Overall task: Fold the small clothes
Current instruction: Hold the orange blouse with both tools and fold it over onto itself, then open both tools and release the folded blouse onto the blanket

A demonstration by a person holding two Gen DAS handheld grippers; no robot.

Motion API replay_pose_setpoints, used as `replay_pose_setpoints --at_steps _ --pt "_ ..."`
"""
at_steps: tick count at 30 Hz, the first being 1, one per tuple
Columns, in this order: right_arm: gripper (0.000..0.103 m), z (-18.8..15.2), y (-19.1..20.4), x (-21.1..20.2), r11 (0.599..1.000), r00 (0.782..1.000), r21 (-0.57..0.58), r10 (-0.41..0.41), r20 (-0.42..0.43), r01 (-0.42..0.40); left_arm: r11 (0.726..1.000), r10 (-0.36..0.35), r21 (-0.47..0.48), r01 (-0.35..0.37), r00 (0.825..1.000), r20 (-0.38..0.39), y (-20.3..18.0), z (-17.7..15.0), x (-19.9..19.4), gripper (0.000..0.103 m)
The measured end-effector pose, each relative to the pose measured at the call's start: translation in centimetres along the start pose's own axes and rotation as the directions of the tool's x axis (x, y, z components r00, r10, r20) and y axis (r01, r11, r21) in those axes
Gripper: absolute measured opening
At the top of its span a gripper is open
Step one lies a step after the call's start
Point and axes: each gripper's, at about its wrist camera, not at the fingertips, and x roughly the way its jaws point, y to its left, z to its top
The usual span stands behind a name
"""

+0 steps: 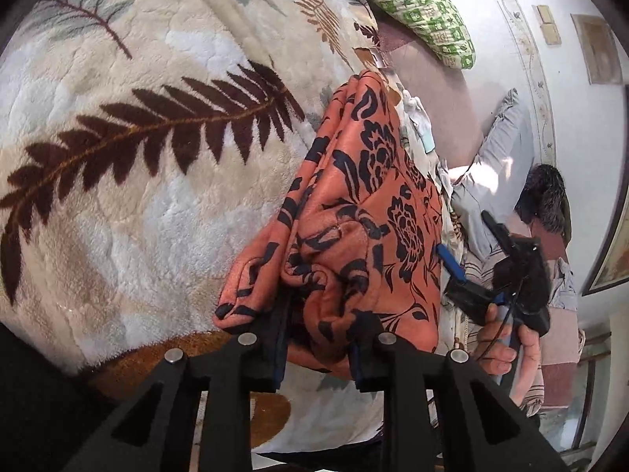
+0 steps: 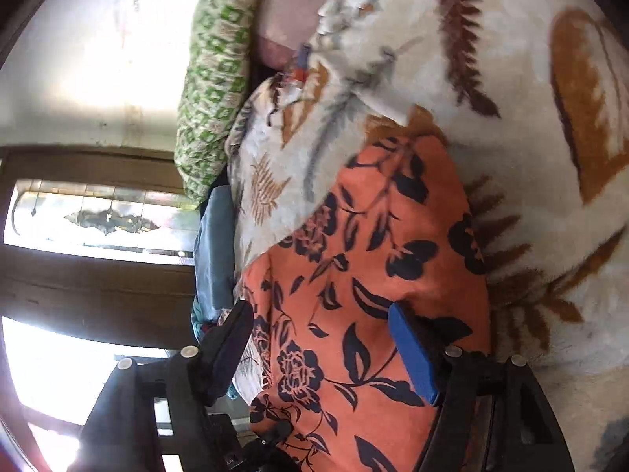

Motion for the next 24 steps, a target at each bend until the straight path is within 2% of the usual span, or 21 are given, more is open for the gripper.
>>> replay_pose_setpoints --at_steps 2,4,5,6,7,8,9,10,13,16,18,20,21,24 --pt "0.075 0.5 1.9 -0.2 0.998 1.0 -0.068 0.01 0.013 -0.009 1.0 0.016 0.011 -0.016 1.0 0.001 -0.4 0.0 0.1 0.026" --pt "0.077 1.4 2.4 0.4 0.996 1.0 -0.083 0.017 0.012 -0.016 1.0 0.016 0.004 -0.016 1.0 0.001 -0.5 0.0 0.1 0.027" --pt "0.077 2.1 1.7 1.0 0.995 0.998 -0.09 -0.05 0.025 0.052 1.0 0.013 -0.004 -0.013 1.0 -0.002 -0.5 0.1 0.2 0.027" --pt "0.077 2.6 0.2 2.0 0.981 0.984 -0.079 -0.173 0.03 0.175 1.0 -0.004 -0.019 0.004 1.0 -0.009 -0.4 0.1 0.1 0.031" --pt "0.076 2.8 -2.2 2.9 0.973 0.973 -0.011 -0.229 -0.009 0.229 0.999 -0.02 -0.034 0.02 1.0 -0.016 -0.4 0.3 0.1 0.036" --pt "0.076 2.5 -3.6 2.9 0.983 0.984 0.041 -0.179 0.006 0.179 0.999 -0.016 -0.039 0.015 1.0 -0.013 -0.3 0.4 -0.4 0.036" --pt "0.075 2.2 -3.5 2.1 0.988 0.988 0.043 -0.147 0.043 0.145 1.0 -0.004 -0.03 0.004 1.0 0.01 -0.5 0.5 -1.2 0.036" --pt "0.075 2.0 -3.0 1.7 0.989 0.988 0.034 -0.146 0.047 0.144 1.0 0.007 -0.02 -0.006 0.999 0.038 -0.7 0.8 -2.0 0.039" --pt "0.076 0.8 -0.9 0.1 0.984 0.982 -0.034 -0.173 0.07 0.176 0.995 0.095 0.012 -0.097 0.991 0.094 -1.8 1.3 -3.9 0.043" --pt "0.076 -1.3 0.9 -2.2 0.991 0.994 -0.091 -0.092 0.064 0.098 0.987 0.118 0.088 -0.133 0.98 0.163 -4.5 1.3 -5.6 0.044" --pt "0.076 -3.0 2.1 -3.0 0.989 0.996 -0.124 -0.068 0.059 0.075 0.982 0.108 0.131 -0.135 0.975 0.193 -6.6 1.1 -6.2 0.048" --pt "0.076 -4.9 2.5 -4.0 0.991 1.0 -0.134 -0.009 0.024 0.012 0.977 0.066 0.187 -0.103 0.979 0.195 -8.8 1.0 -5.9 0.055" --pt "0.076 -5.9 2.7 -4.0 0.99 1.0 -0.139 0.019 0.009 -0.017 0.972 0.043 0.22 -0.085 0.981 0.188 -9.9 0.9 -5.4 0.058" --pt "0.077 -8.5 1.4 -3.3 0.994 1.0 -0.105 0.023 -0.018 -0.024 0.956 0.02 0.288 -0.06 0.99 0.139 -11.5 0.7 -2.5 0.058"
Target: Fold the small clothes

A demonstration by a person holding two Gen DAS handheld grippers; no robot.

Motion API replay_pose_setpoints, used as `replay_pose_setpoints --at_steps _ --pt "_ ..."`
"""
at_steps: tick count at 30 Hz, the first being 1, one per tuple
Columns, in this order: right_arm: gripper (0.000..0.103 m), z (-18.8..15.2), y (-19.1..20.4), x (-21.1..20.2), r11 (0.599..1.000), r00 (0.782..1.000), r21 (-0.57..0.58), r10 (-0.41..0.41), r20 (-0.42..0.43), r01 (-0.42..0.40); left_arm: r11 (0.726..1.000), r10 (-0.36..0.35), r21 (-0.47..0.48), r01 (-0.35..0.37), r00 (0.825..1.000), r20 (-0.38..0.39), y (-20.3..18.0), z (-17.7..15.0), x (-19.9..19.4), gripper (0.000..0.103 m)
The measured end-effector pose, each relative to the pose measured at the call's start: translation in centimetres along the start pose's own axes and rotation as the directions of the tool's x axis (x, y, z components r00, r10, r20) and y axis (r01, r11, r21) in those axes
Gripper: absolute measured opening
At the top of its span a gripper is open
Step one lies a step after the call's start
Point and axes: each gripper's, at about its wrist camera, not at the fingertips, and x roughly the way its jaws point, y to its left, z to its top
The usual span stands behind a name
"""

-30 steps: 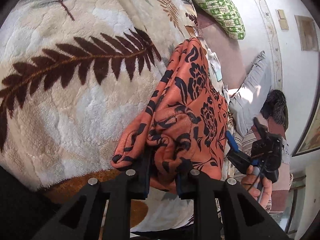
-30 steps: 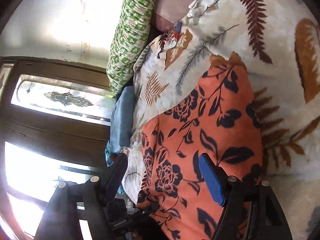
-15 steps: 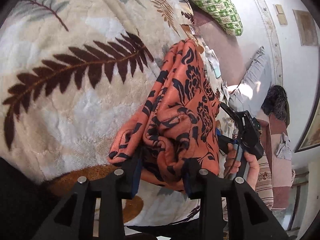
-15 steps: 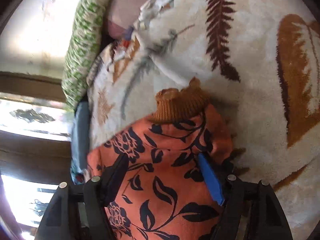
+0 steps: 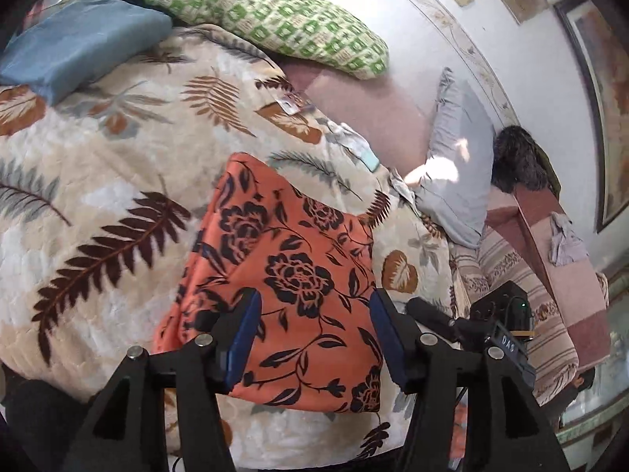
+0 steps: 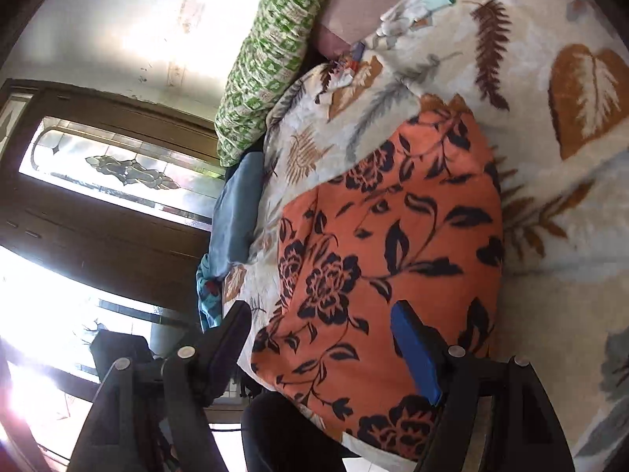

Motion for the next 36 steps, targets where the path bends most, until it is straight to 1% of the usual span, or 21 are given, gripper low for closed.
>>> replay_pose_setpoints --at_steps 1,2,3,4,6,8,11,13,14,15,17,19,21,23,25,26,27,29,31,34,36 --pt "0.077 -0.8 -1.0 0.6 1.0 1.0 0.028 -0.002 -0.02 0.002 1.0 0.026 0.009 -0.026 0.999 -0.02 0.1 -0.2 1.3 0.058" --pt "0.077 -1.4 -2.1 1.3 0.998 0.999 0.059 -0.013 -0.032 0.014 0.996 0.086 0.016 -0.086 0.995 -0.046 0.6 -0.4 2.9 0.058" --pt "0.077 -1.7 -3.1 1.7 0.997 1.0 0.078 -0.007 -0.028 0.01 0.986 0.169 0.016 -0.168 0.982 -0.08 1.7 -0.7 4.6 0.058" --pt "0.077 -1.8 -3.5 1.8 0.996 1.0 0.083 0.013 -0.016 -0.012 0.975 0.22 0.019 -0.22 0.968 -0.12 3.0 -1.0 6.0 0.044" --pt "0.077 -1.3 -2.9 1.5 0.995 1.0 0.098 0.016 -0.023 -0.013 0.962 0.268 0.068 -0.263 0.959 -0.092 3.5 -1.2 6.4 0.032" --pt "0.077 -0.8 -1.4 0.7 0.998 1.0 0.058 -0.01 -0.008 0.01 0.956 0.285 0.099 -0.276 0.954 -0.092 3.0 -1.2 6.2 0.032" --pt "0.078 -1.2 -0.2 -0.1 0.999 0.999 -0.008 0.048 -0.002 -0.048 0.957 0.28 0.101 -0.271 0.955 -0.094 3.2 -1.3 6.3 0.033" --pt "0.083 -1.7 -1.9 1.2 0.999 0.999 0.0 -0.033 -0.023 0.033 0.958 0.278 0.106 -0.268 0.955 -0.103 3.0 -1.2 6.3 0.033" --pt "0.083 -1.9 -3.5 2.1 0.999 0.999 0.048 -0.016 -0.052 0.019 0.956 0.284 0.109 -0.273 0.952 -0.11 2.9 -1.1 6.2 0.033" --pt "0.082 -1.9 -4.2 1.7 0.996 0.999 0.085 0.026 -0.029 -0.023 0.956 0.284 0.114 -0.271 0.952 -0.114 2.8 -1.1 6.1 0.033" --pt "0.082 -1.5 -3.5 0.4 0.991 0.999 0.126 0.048 -0.007 -0.047 0.955 0.283 0.126 -0.269 0.953 -0.112 2.5 -1.0 5.7 0.034" --pt "0.082 -1.4 -1.7 -1.1 0.995 0.998 0.071 0.065 0.021 -0.067 0.956 0.277 0.129 -0.263 0.954 -0.113 2.4 -0.8 5.6 0.036" --pt "0.082 -1.9 -0.6 -1.6 0.993 0.994 0.035 0.112 -0.003 -0.111 0.957 0.276 0.129 -0.261 0.954 -0.115 2.5 -0.9 5.7 0.036" --pt "0.083 -3.0 -1.3 -1.3 0.991 0.992 0.046 0.124 -0.025 -0.122 0.955 0.281 0.134 -0.266 0.953 -0.113 2.6 -1.1 5.9 0.036" --pt "0.08 -4.2 -3.9 1.1 0.997 0.995 0.074 0.029 -0.097 -0.022 0.949 0.292 0.158 -0.274 0.95 -0.11 2.6 -1.3 6.5 0.036" --pt "0.078 -4.6 -5.3 2.0 0.992 0.993 0.12 0.052 -0.11 -0.039 0.942 0.307 0.174 -0.286 0.946 -0.106 2.4 -1.3 6.6 0.036" --pt "0.077 -4.8 -5.8 1.4 0.983 0.993 0.165 0.092 -0.068 -0.08 0.939 0.31 0.186 -0.288 0.945 -0.103 2.1 -1.4 6.4 0.036" --pt "0.078 -4.5 -4.6 0.1 0.987 0.995 0.14 0.09 -0.042 -0.083 0.941 0.302 0.189 -0.281 0.949 -0.091 1.5 -1.3 5.5 0.038" --pt "0.078 -4.3 -3.2 -1.2 0.997 0.999 0.062 0.043 -0.008 -0.042 0.942 0.293 0.191 -0.277 0.954 -0.063 0.9 -1.2 4.2 0.047" --pt "0.078 -3.5 -3.1 -3.0 1.0 0.999 0.022 0.002 0.041 -0.003 0.938 0.273 0.217 -0.269 0.962 0.013 0.1 -1.3 2.4 0.06" --pt "0.078 -2.6 -3.9 -3.7 0.999 0.996 0.023 -0.047 0.074 0.045 0.938 0.264 0.225 -0.263 0.964 0.026 0.2 -1.2 2.3 0.061"
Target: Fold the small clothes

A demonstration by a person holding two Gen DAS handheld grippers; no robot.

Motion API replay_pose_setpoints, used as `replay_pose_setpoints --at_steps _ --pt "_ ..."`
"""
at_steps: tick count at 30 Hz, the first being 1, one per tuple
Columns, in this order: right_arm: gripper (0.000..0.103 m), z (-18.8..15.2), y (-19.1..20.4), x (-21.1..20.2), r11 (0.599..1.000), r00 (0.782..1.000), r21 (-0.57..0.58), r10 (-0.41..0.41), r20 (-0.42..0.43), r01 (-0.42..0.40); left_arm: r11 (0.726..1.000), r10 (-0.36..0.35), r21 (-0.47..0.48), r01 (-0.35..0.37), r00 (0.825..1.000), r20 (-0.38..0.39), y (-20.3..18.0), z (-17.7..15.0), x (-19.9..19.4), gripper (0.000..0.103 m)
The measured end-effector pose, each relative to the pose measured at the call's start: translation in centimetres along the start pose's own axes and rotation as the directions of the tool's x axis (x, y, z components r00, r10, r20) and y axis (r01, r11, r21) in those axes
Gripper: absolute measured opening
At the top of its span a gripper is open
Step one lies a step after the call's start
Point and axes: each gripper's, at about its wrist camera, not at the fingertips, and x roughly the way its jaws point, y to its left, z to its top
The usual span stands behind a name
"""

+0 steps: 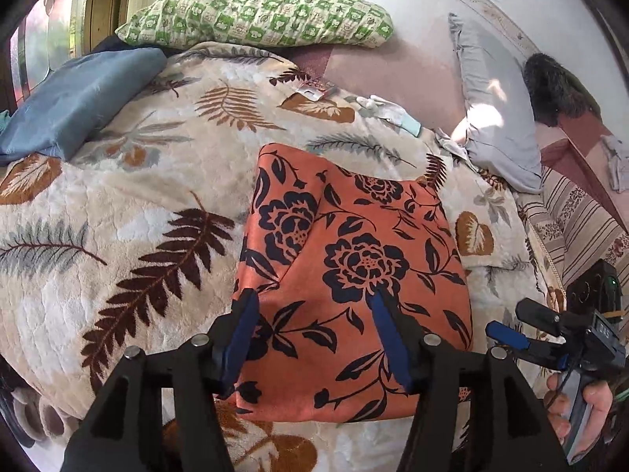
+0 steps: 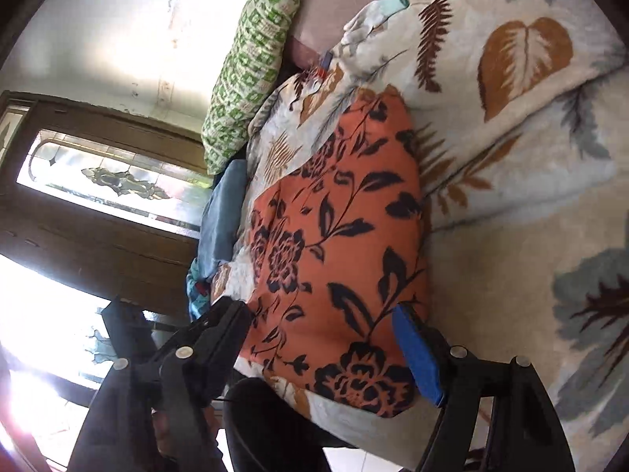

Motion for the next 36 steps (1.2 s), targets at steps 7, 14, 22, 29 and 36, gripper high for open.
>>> replay_pose_setpoints --at_steps 7,14,22,29,36 --pt "0.078 5.0 -2.2 1.4 0.998 0.999 0.046 -0.034 0.036 0.032 0.992 0.112 0.069 -0.108 0.991 -0.068 0.5 -1.0 3.8 0.061" --pt "0.041 7.7 -3.7 7.5 0.996 0.99 0.04 -0.08 -0.113 0.085 0.994 0.076 -0.062 -0.086 0.987 -0.141 3.3 -1.1 5.8 0.076" --pt "0.062 7.4 -3.3 7.1 0.994 0.988 0.016 -0.11 -0.106 0.113 0.995 0.086 -0.04 -0.088 0.995 -0.058 2.3 -0.7 3.4 0.077" --pt "0.078 4.0 -2.4 2.1 1.0 0.998 0.024 0.02 -0.06 -0.019 0.999 0.029 0.036 -0.03 0.999 0.016 0.3 -1.2 -0.5 0.077" --pt "0.073 -1.2 -3.3 4.1 0.998 0.988 0.062 -0.008 -0.156 0.018 0.994 0.084 0.071 -0.078 0.993 -0.082 0.5 -3.9 4.1 0.077"
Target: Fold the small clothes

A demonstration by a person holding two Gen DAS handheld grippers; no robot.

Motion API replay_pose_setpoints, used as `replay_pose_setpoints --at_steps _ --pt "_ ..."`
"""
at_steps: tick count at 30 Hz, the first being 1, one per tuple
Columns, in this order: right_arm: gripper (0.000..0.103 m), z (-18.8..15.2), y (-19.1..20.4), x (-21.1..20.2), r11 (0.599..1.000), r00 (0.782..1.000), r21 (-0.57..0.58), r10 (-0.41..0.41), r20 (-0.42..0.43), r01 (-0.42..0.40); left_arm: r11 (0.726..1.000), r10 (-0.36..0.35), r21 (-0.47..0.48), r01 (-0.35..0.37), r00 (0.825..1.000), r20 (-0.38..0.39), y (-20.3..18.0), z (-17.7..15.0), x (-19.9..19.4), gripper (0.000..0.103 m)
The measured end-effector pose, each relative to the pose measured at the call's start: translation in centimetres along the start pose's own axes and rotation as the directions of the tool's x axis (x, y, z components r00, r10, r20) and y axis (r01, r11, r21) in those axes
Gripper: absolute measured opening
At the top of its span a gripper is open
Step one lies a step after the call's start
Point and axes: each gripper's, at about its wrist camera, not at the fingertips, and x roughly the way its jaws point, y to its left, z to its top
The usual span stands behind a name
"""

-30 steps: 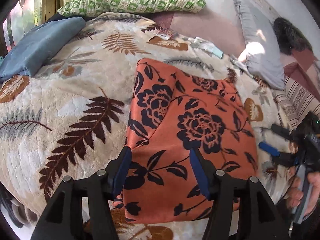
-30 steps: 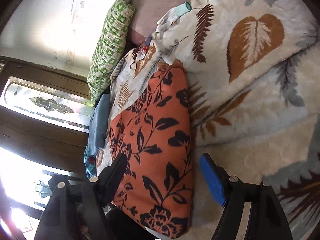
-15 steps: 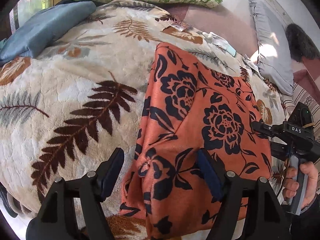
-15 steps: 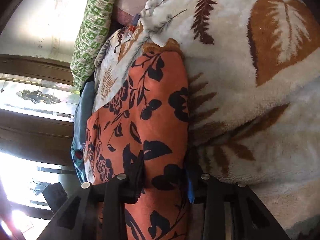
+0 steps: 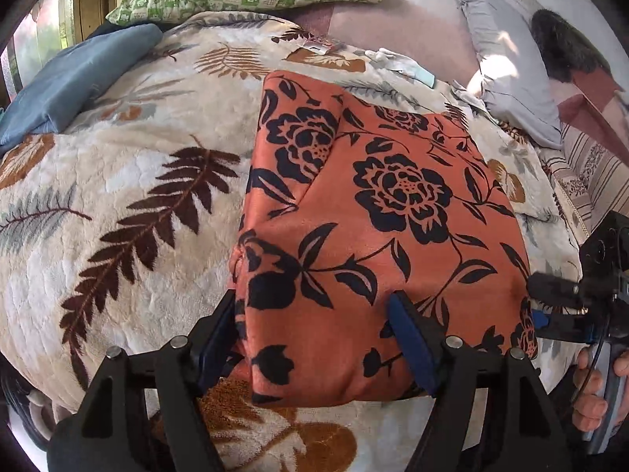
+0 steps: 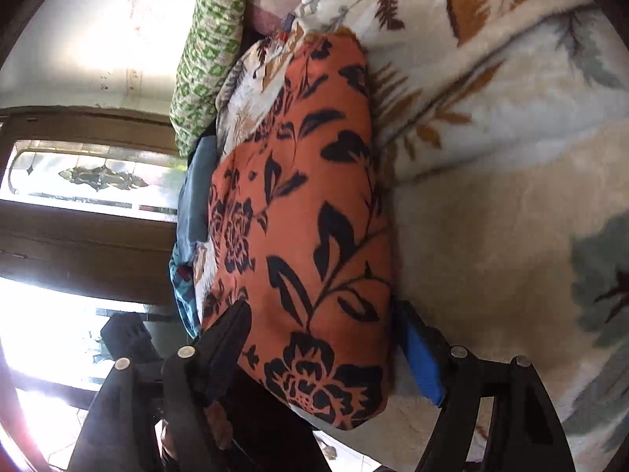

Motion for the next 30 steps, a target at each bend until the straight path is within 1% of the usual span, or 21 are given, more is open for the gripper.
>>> replay_pose_setpoints --at_steps 1,2,3,4,5,7,9,10,11,12,14,15,17,18,19,21,23,24,26,28,30 --pt "0.053 -0.5 0.6 0.4 0.998 0.999 -0.042 -0.039 -0.001 0.039 1.0 0.003 0.003 -0.003 1.0 0.002 0.0 0.0 0.0 0.077" --pt "0.044 -0.9 1.1 0.5 0.993 0.995 -0.068 -0.1 0.017 0.101 1.0 0.006 0.008 -0.006 1.0 -0.003 -0.1 0.1 -0.1 0.077" --pt "0.036 -1.1 1.4 -0.1 0.992 0.993 -0.06 -0.106 0.046 0.109 1.0 0.011 0.015 -0.011 1.0 -0.005 -0.2 0.1 -0.1 0.077" --pt "0.034 -1.4 1.7 -0.9 0.992 0.992 -0.06 -0.104 0.076 0.108 1.0 0.011 0.018 -0.011 1.0 -0.007 -0.2 0.1 -0.1 0.077" --pt "0.034 -1.5 2.3 -1.2 0.989 0.989 -0.081 -0.114 0.095 0.121 1.0 0.013 0.02 -0.013 1.0 -0.006 -0.2 0.0 0.0 0.077" --pt "0.034 -1.5 1.8 0.2 0.971 0.977 -0.113 -0.206 0.056 0.212 0.999 0.017 0.031 -0.017 1.0 -0.004 -0.4 -0.1 0.4 0.079" --pt "0.039 -1.1 0.5 0.9 0.98 0.982 -0.063 -0.188 0.031 0.189 0.998 0.035 0.054 -0.035 0.999 0.003 -0.7 -0.1 0.4 0.079" --pt "0.05 -0.9 0.8 0.5 0.983 0.985 -0.061 -0.172 0.025 0.174 0.998 0.028 0.047 -0.028 1.0 0.002 -0.6 0.0 0.2 0.079" --pt "0.057 -0.8 1.3 -0.1 0.98 0.982 -0.068 -0.184 0.031 0.186 0.999 0.015 0.032 -0.015 1.0 0.002 -0.4 0.1 -0.2 0.079" --pt "0.064 -0.8 2.0 -0.9 0.971 0.974 -0.089 -0.219 0.057 0.223 1.0 0.001 0.011 -0.001 1.0 0.007 -0.1 0.3 -0.8 0.078" --pt "0.064 -0.6 3.6 -3.1 0.947 0.95 -0.131 -0.274 0.15 0.294 0.999 -0.03 -0.032 0.032 0.998 0.06 0.8 0.7 -2.8 0.078" --pt "0.064 -0.7 4.3 -4.4 0.942 0.941 -0.139 -0.274 0.199 0.304 0.997 -0.055 -0.047 0.06 0.993 0.102 1.4 1.0 -3.9 0.078" --pt "0.064 -0.4 6.1 -5.6 0.942 0.941 -0.181 -0.236 0.242 0.283 0.987 -0.101 -0.106 0.118 0.983 0.151 3.4 1.8 -5.2 0.078" --pt "0.065 0.0 7.2 -5.4 0.939 0.947 -0.212 -0.218 0.237 0.269 0.975 -0.14 -0.155 0.162 0.98 0.144 4.7 2.3 -5.1 0.078" --pt "0.065 0.6 8.3 -4.9 0.935 0.953 -0.243 -0.203 0.225 0.257 0.95 -0.198 -0.217 0.223 0.971 0.131 6.2 2.8 -4.6 0.078" --pt "0.065 1.7 10.0 -3.2 0.927 0.966 -0.296 -0.178 0.186 0.228 0.884 -0.32 -0.332 0.33 0.944 0.086 8.8 3.4 -3.1 0.078" --pt "0.065 2.7 10.7 -0.7 0.923 0.976 -0.326 -0.167 0.138 0.204 0.827 -0.427 -0.388 0.406 0.904 0.037 10.3 3.5 -1.5 0.078" --pt "0.065 3.0 10.8 1.2 0.921 0.979 -0.334 -0.175 0.102 0.199 0.799 -0.472 -0.409 0.441 0.881 0.029 10.7 3.3 -1.0 0.078" --pt "0.065 3.6 9.4 4.1 0.91 0.965 -0.326 -0.257 0.046 0.257 0.749 -0.539 -0.44 0.495 0.842 0.029 11.1 2.8 -0.3 0.078" --pt "0.066 3.8 8.1 5.1 0.925 0.972 -0.303 -0.232 0.029 0.23 0.711 -0.596 -0.457 0.534 0.803 0.011 11.0 2.4 0.4 0.078" --pt "0.066 4.1 8.0 4.9 0.938 0.977 -0.276 -0.212 0.017 0.208 0.707 -0.613 -0.456 0.54 0.79 -0.015 10.6 2.2 0.9 0.079"
